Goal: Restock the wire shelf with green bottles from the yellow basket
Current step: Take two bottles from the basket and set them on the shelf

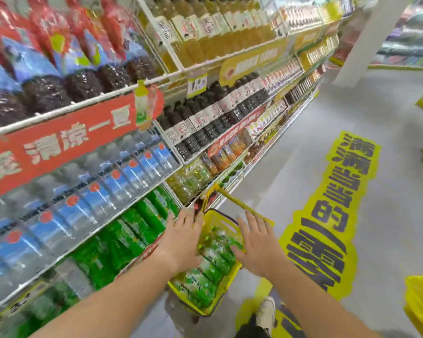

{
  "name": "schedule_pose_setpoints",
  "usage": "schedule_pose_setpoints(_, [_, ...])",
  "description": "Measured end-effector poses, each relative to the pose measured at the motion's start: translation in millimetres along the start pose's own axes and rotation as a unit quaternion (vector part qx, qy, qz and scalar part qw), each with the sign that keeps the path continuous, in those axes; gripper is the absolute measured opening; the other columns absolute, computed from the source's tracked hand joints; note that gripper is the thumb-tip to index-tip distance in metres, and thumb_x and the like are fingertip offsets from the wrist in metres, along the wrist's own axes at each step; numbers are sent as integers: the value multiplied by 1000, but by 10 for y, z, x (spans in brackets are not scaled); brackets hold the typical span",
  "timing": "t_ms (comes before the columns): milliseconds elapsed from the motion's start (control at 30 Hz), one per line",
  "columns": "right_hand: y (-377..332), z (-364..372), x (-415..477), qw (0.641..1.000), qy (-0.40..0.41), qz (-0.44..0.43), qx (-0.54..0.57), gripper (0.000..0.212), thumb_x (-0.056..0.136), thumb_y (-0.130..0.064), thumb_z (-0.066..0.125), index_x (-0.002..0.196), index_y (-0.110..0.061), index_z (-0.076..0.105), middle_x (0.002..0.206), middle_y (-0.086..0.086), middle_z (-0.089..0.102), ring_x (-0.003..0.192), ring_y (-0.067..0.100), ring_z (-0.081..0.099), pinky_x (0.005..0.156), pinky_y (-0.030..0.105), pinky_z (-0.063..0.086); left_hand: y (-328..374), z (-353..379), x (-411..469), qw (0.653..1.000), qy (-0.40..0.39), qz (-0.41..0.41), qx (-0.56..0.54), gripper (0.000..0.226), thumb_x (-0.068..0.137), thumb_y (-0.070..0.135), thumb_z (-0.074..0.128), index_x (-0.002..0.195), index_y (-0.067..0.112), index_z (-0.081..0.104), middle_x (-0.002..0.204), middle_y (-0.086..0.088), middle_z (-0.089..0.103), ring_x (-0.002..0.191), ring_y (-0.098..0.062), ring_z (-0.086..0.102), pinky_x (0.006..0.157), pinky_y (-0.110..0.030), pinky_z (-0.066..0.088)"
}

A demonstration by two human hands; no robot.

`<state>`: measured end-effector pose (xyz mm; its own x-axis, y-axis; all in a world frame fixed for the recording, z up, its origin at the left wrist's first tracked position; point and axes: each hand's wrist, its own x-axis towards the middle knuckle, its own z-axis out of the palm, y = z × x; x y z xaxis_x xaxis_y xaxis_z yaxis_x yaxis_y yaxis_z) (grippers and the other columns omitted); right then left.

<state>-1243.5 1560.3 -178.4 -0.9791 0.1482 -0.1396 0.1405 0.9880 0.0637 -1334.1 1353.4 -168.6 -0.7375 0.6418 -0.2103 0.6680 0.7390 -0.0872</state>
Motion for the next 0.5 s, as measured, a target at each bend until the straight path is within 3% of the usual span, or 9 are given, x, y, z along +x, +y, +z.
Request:
schedule_pose_setpoints(67, [58,-3,325,999,-6,-33,1,83,82,-65,33,146,-13,44,152,21,39,136,44,41,106,57,40,-52,16,159,999,-12,-32,-18,119,82,70,60,160,13,-7,168,-15,0,154,-39,-2,122,-63,5])
schedule_pose_setpoints(233, [147,51,1175,988,-30,-149,-11,89,84,-68,22,156,-14,21,161,18,20,147,41,21,115,55,27,-144,124,515,988,-39,-141,-51,120,83,70,60,159,12,-11,168,-18,-2,154,-40,-3,122,-63,6])
schedule_pose_setpoints(333, [212,58,1628,974,-44,-219,-26,90,82,-66,22,154,-12,28,158,20,26,142,44,30,109,58,35,-114,225,704,972,-53,-220,-69,120,82,77,55,160,12,-9,168,-17,0,154,-39,-1,121,-64,4])
schedule_pose_setpoints(433, [304,130,1963,950,-77,-295,-73,94,80,-67,7,157,-14,9,163,17,10,149,38,13,117,54,21,8,341,792,951,-72,-285,-90,116,85,76,51,159,11,-10,168,-18,3,155,-39,0,121,-64,6])
schedule_pose_setpoints(500, [379,208,2120,935,-82,-337,-81,87,85,-65,12,157,-16,9,163,16,11,150,36,11,118,52,19,144,389,803,937,-83,-324,-102,114,86,72,52,159,13,-12,168,-19,5,154,-40,2,121,-64,9])
